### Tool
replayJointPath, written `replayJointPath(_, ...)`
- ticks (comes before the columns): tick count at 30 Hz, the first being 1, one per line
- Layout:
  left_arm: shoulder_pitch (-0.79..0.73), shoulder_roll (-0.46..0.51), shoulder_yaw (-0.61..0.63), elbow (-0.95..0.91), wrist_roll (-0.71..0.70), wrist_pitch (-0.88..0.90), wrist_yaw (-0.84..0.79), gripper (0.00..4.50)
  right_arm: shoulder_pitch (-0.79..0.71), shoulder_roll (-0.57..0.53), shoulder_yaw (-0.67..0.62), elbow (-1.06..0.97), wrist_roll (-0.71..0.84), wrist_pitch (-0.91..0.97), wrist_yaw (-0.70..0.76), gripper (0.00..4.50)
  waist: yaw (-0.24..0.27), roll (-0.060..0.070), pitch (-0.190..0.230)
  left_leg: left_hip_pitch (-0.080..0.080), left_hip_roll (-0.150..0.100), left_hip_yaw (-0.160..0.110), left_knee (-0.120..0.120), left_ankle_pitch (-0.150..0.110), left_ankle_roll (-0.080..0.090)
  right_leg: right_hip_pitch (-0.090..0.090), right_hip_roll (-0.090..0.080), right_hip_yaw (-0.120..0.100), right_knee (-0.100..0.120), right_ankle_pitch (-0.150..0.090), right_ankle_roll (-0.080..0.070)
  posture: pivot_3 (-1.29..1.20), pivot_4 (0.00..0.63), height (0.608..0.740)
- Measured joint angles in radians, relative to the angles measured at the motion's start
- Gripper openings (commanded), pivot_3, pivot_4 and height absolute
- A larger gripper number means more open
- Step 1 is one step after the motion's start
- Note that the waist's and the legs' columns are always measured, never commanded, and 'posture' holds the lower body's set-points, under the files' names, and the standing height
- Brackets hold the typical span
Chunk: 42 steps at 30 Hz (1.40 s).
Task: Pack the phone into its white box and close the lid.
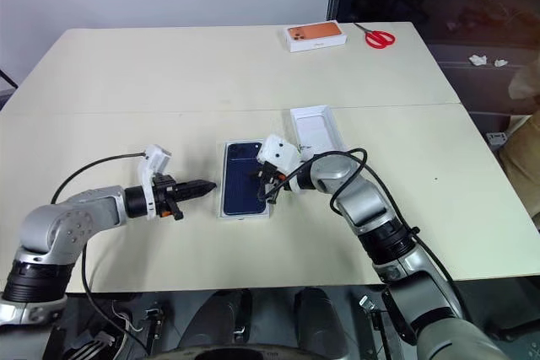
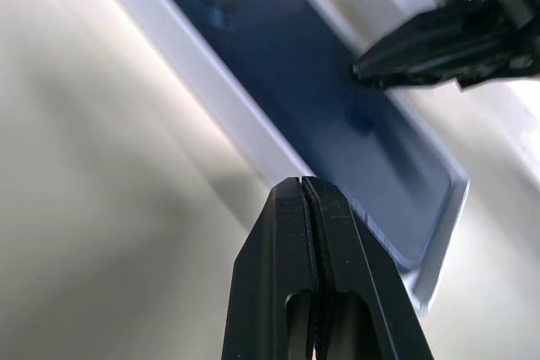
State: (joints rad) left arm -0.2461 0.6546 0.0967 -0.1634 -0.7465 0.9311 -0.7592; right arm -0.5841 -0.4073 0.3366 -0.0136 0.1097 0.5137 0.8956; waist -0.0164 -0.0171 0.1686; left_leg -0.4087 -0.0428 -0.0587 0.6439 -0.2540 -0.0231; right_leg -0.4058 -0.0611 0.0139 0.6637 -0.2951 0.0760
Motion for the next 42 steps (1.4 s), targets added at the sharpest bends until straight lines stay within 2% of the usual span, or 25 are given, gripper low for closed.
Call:
replayJointPath(6,0.015,0.029,0.006,0.035,0.044,-0.031,-0.021,0.05,-0.005,-0.061,-0.042,0.012,0.003,-0.022,0.026,0.0,0.003,0.0,0.0,0.0,0.0,0.0,0.0,0.0,0.0,0.0,0.0,0.0,0.0,0.0,0.0,0.0,0.15,0.74)
replayJointPath(21,0.018,-0.046,-0.051,0.036,0.115,-0.047,0.005,0.05,0.043,-0.104,0.009,0.068,-0.112,-0.15,0.033,0.0,0.003,0.0,0.0,0.0,0.0,0.0,0.0,0.0,0.0,0.001,0.0,0.0,0.0,0.0,0.0,0.0,0.15,0.74)
replayJointPath(31,-0.009,-0.107,-0.128,0.005,0.163,-0.043,0.022,0.05,0.088,-0.116,0.012,0.01,-0.097,-0.116,0.081,0.0,0.011,0.001,0.0,0.001,-0.001,0.0,0.002,-0.001,0.001,0.003,-0.001,0.0,0.0,0.0,0.0,0.0,0.15,0.74)
replayJointPath(42,-0.028,-0.171,-0.189,-0.023,0.169,0.003,0.023,0.05,0.203,-0.233,-0.052,-0.144,-0.037,-0.018,0.115,0.0,0.032,0.001,-0.001,0.002,-0.001,0.0,0.004,-0.003,0.005,0.008,-0.002,-0.001,-0.003,0.0,0.0,0.0,0.15,0.74)
